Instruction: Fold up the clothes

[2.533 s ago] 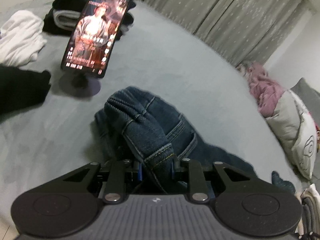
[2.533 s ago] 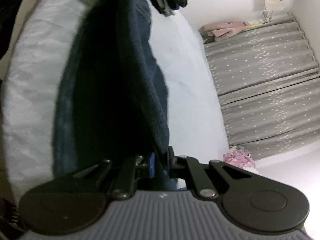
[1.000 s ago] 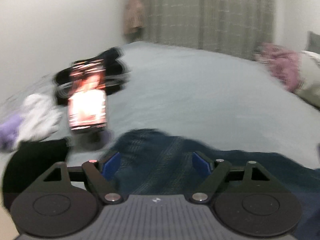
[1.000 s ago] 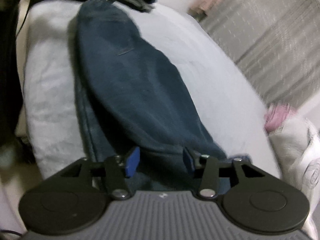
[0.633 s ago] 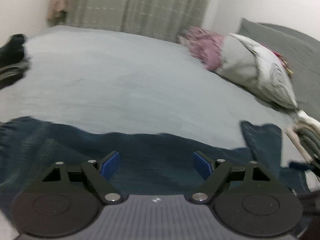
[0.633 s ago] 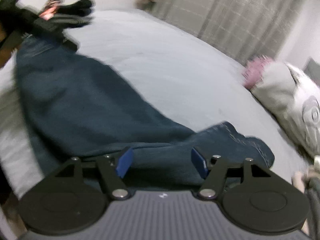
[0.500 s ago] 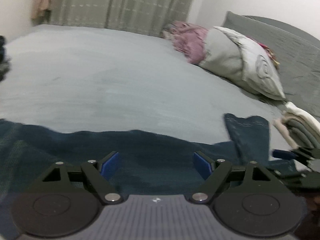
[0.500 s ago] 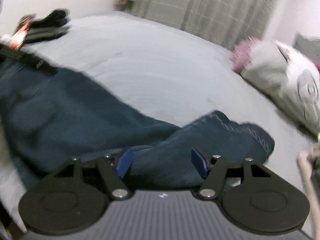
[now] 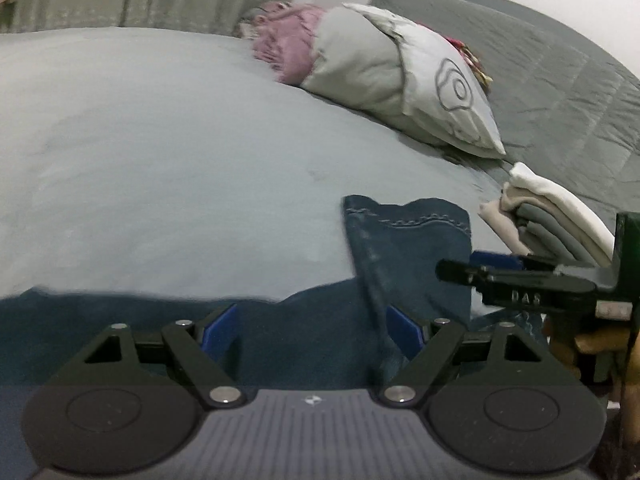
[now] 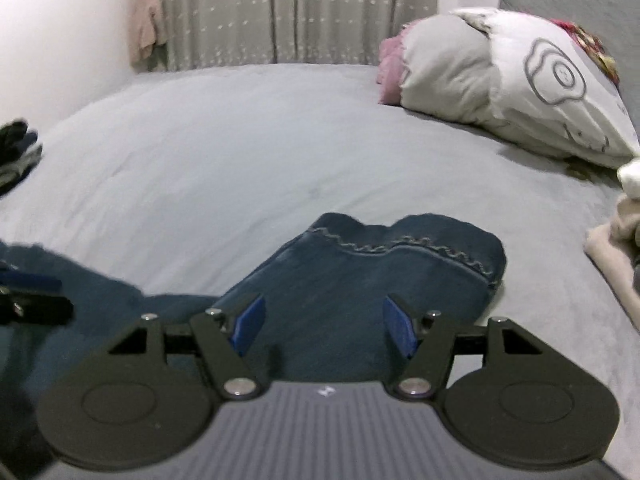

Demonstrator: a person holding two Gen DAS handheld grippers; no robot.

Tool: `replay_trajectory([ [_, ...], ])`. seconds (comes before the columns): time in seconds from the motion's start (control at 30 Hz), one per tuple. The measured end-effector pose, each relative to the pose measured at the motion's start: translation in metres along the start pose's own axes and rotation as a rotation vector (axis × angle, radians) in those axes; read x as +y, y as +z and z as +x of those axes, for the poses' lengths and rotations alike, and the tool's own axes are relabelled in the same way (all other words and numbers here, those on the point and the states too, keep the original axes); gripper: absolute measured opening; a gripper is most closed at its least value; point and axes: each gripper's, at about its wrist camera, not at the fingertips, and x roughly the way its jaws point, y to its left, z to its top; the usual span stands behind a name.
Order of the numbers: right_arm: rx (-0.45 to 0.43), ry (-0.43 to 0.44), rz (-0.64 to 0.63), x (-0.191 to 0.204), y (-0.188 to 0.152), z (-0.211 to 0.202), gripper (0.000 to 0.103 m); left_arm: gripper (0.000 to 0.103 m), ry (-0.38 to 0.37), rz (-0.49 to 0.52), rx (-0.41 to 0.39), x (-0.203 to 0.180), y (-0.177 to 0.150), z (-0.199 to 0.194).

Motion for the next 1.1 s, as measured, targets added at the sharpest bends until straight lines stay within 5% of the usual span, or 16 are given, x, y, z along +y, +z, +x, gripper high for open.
replay_trajectory([
  [0.37,-0.001,-0.009,0.12,-0.058,-0.005,-0.009,0.07,0.08,-0.035,0.019,0.069,-0.04,0.042,0.102],
  [0.57,-0.013,-0.017,0.181,-0.086,-0.007,-0.013,0.07,0.075,-0.058,-0.1,0.071,-0.027,0.046,0.137],
  [0.6,-0.018,-0.017,0.191,-0.09,-0.007,-0.014,0.071,0.069,-0.07,-0.125,0.057,-0.023,0.045,0.138],
  [0.7,-0.03,-0.023,0.218,-0.099,-0.007,-0.019,0.071,0.02,-0.104,-0.184,0.058,-0.016,0.044,0.14],
  [0.73,-0.03,-0.025,0.226,-0.101,-0.006,-0.019,0.071,0.014,-0.126,-0.209,0.067,-0.014,0.043,0.14],
  [0.93,-0.024,-0.02,0.28,-0.116,-0.007,-0.024,0.072,0.009,-0.248,-0.225,-0.017,-0.028,0.042,0.112],
  [1.1,-0.009,-0.034,0.305,-0.135,-0.01,-0.031,0.076,0.009,-0.362,-0.141,-0.034,-0.062,0.036,0.087],
])
